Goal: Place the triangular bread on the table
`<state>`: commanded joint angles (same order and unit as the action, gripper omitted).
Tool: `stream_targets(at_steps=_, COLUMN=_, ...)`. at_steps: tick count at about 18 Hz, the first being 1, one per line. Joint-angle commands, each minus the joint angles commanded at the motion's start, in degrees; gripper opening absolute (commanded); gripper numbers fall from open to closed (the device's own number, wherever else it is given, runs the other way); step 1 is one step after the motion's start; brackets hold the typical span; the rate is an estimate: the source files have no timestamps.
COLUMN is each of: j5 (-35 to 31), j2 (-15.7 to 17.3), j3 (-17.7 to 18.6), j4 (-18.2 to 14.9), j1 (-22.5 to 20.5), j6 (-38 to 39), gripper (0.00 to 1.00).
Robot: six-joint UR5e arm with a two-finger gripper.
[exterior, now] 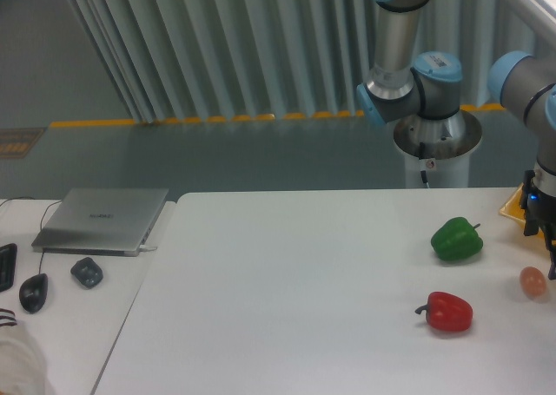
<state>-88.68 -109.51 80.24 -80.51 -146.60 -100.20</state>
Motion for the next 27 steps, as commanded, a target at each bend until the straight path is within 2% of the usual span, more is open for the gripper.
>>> stream_targets(at_steps=7, j5=-0.35, j2=0.61, j3=0.09, j4=0.0, j1=0.35, j6=0.0, gripper=1.0)
stream_targets(at_steps=13, j5=-0.61, j2=0.61, j3=1.58, j4=0.7, j1=0.0, j6=0.26, gripper=1.0)
stream_targets(at_steps=19, j5=-0.7, j2=3.07, j3=5.54, j4=5.88, j1=-2.46, j6=0.44, gripper=1.0)
stream_targets(at_steps=25, j5=-0.26, j2=4.04, j3=5.63, j4=4.84, j1=-6.32, j6=1.14, gripper=1.0)
stream_targets(at_steps=27, j5=-0.35, j2=4.04, j3=5.63, j4=4.4, j1=-6.42, j6=1.23, gripper=1.0)
